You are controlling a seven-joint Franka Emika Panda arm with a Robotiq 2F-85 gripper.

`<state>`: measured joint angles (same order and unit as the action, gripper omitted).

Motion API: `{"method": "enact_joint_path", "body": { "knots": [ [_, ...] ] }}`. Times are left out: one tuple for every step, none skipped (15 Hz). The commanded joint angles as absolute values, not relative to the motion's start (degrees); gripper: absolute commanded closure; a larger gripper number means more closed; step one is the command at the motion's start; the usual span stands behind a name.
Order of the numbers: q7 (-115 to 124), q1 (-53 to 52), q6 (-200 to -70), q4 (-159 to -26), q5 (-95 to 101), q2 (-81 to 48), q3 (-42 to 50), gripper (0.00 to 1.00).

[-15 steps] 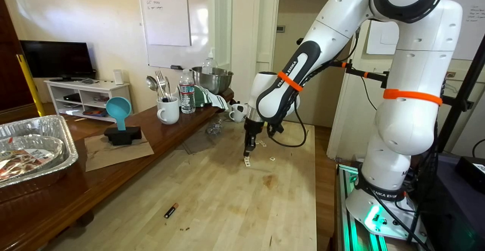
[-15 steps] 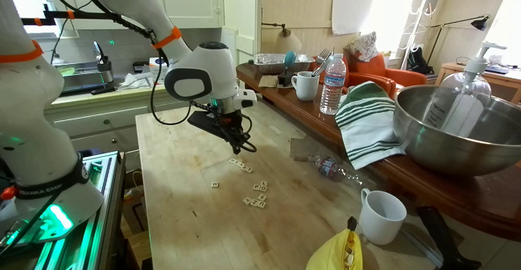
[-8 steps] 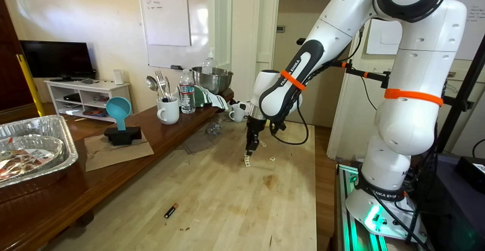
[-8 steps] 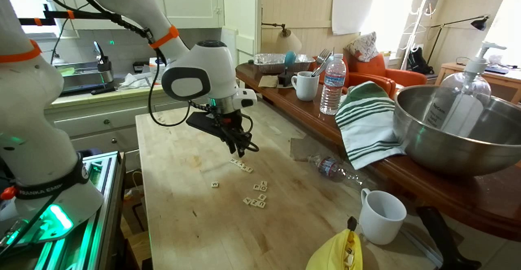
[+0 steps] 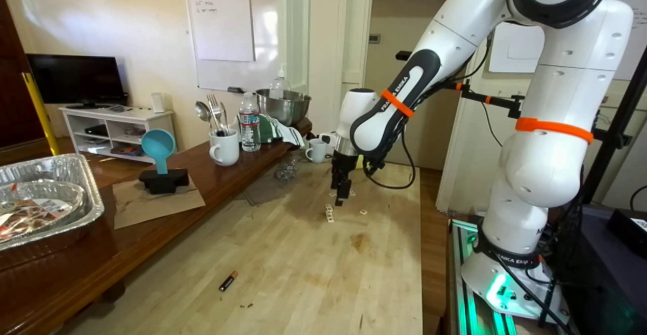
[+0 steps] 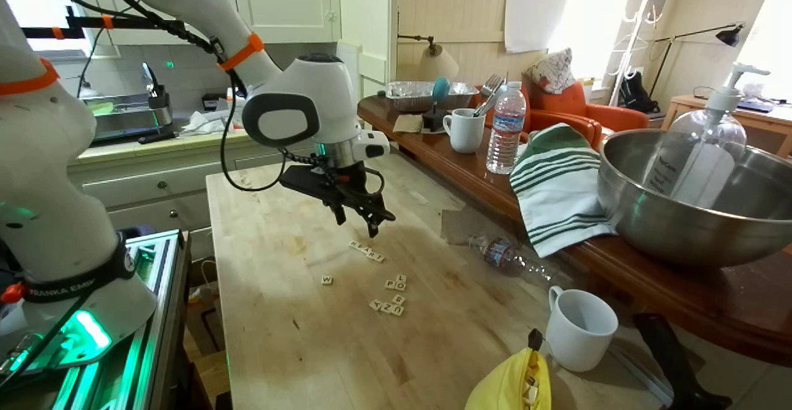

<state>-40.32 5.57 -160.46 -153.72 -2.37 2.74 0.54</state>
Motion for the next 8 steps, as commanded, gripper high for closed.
{"method": "enact_joint_path", "body": {
  "knots": [
    [-37.39, 4.42, -157.37, -155.22, 0.89, 5.91, 1.99, 0.00],
    [-36.90, 4.35, -156.84, -155.26, 1.41, 6.29, 2.10, 0.00],
    [-36.51, 4.32, -156.47, -155.32, 1.86, 6.61, 2.18, 0.00],
    [-36.34, 4.21, -155.85, -155.33, 1.99, 6.93, 2.27, 0.00],
    [-35.81, 4.19, -155.28, -155.35, 2.44, 7.28, 2.32, 0.00],
    [-35.79, 4.06, -154.60, -155.35, 2.42, 7.62, 2.44, 0.00],
    [-35.56, 4.02, -154.22, -155.44, 2.66, 7.96, 2.53, 0.00],
    [-35.33, 4.00, -153.61, -155.49, 2.94, 8.29, 2.58, 0.00]
  ]
}}
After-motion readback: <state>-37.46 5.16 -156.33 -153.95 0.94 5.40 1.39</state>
